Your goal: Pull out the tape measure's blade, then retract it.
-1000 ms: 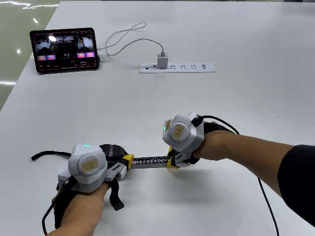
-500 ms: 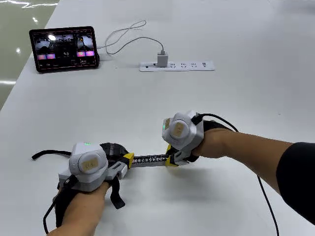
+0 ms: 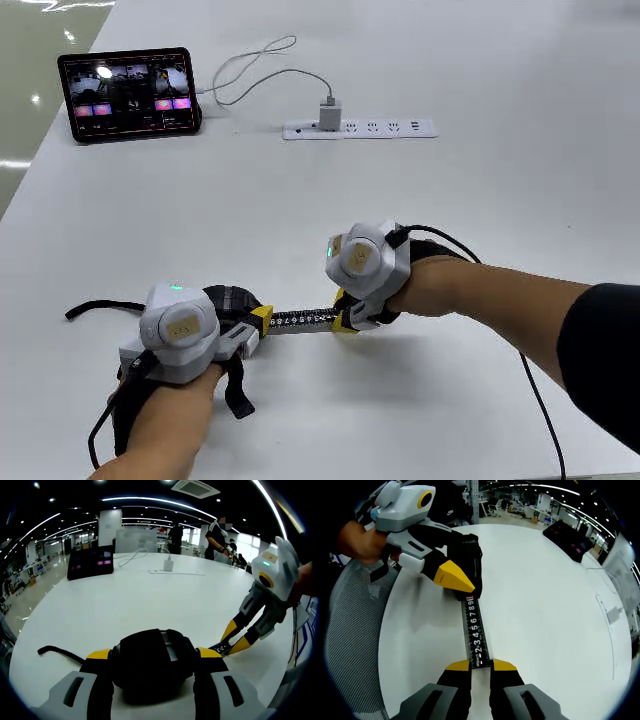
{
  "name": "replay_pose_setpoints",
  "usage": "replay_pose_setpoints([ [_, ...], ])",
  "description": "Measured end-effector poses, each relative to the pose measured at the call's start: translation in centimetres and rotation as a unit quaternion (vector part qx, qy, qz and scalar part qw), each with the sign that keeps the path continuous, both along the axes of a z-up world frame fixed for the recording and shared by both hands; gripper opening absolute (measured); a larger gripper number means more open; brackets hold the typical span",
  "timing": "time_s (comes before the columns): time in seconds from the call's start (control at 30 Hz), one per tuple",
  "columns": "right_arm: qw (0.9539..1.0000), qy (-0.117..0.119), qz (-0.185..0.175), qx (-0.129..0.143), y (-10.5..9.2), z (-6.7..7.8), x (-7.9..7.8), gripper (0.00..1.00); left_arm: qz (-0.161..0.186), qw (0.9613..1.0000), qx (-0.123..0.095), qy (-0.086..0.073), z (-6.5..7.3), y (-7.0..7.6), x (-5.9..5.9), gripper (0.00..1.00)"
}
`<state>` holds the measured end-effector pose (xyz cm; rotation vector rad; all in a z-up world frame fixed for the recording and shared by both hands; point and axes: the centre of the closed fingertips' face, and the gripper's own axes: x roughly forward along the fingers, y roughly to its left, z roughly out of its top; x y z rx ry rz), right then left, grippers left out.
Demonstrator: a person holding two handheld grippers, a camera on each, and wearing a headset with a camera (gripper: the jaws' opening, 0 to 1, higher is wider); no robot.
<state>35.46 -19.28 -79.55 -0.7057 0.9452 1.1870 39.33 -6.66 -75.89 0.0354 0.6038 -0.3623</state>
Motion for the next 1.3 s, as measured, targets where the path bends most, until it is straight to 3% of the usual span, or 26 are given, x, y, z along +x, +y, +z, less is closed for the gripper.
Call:
replay_pose_setpoints([
  [0.23, 0.9999, -0.007, 0.011, 0.0, 0.2, 0.0, -0.1, 0.09, 0.0, 1.0, -0.002, -0.001, 0.0, 0.0, 0.1, 0.6],
  [1.3, 0.9998, 0.006, -0.008, 0.018, 1.1, 0.1, 0.1, 0.09, 0.002, 0.9999, -0.014, -0.002, 0.1, 0.1, 0.1, 0.6],
])
